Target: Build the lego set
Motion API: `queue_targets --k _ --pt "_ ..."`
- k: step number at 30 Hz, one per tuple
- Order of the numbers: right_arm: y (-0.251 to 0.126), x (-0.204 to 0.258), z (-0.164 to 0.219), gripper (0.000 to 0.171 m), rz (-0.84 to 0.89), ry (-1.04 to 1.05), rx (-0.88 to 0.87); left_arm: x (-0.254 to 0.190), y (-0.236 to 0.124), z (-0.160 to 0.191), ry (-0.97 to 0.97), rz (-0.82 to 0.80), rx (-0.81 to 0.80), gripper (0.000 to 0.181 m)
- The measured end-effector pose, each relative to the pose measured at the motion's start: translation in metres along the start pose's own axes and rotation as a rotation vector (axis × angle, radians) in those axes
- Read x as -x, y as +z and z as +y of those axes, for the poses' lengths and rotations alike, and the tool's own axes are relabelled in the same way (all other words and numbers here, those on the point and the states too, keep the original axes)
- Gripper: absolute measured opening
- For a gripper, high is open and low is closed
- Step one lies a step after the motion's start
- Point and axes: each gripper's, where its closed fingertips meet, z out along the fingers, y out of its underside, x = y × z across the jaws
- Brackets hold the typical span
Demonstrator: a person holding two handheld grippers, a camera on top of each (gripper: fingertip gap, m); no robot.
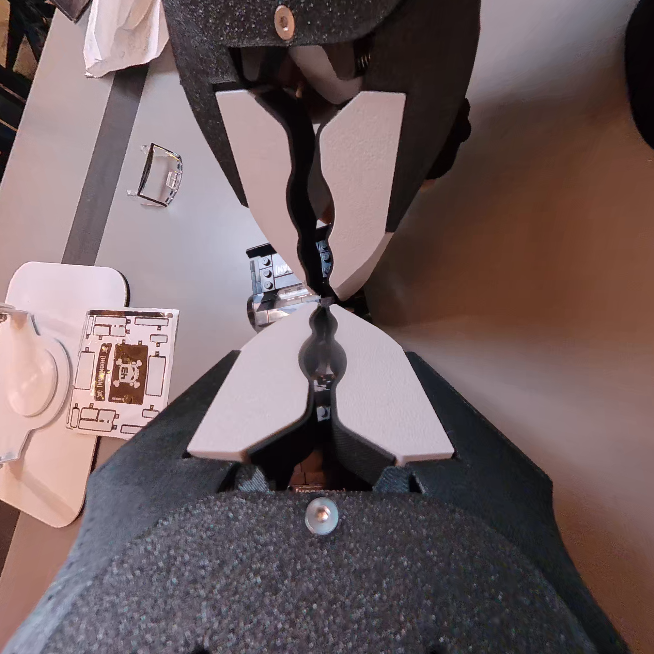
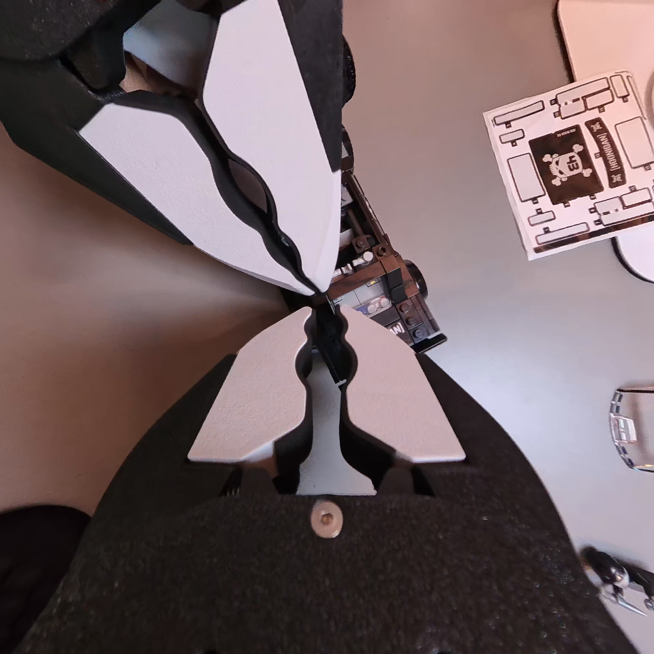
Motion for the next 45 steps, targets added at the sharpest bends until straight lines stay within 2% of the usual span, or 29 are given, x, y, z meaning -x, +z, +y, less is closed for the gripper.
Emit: queue_targets --k 9,18,29,37,45 --pt "-0.003 0.000 0.001 0.016 -0.029 0.025 -0.055 0.004 0.001 0.000 -0.023 -0.017 0.031 0.000" --pt "-0.013 0.004 -0.005 0.009 0.029 -0.058 -0.104 0.005 0.003 -0.001 -0.034 -0.020 0.035 0.001" --pt "-0.003 -0.004 -0.001 0.005 0.047 -0.045 -0.030 0.008 0.004 -0.003 -0.046 -0.025 0.027 0.001" --pt "-0.001 -0.008 -0.002 0.005 0.026 -0.019 0.022 -0.001 -0.008 0.008 -0.075 0.033 0.041 0.012" --pt "0.001 -0.009 -0.004 0.005 -0.033 0.056 0.038 0.003 -0.001 0.010 -0.019 -0.022 0.040 0.009"
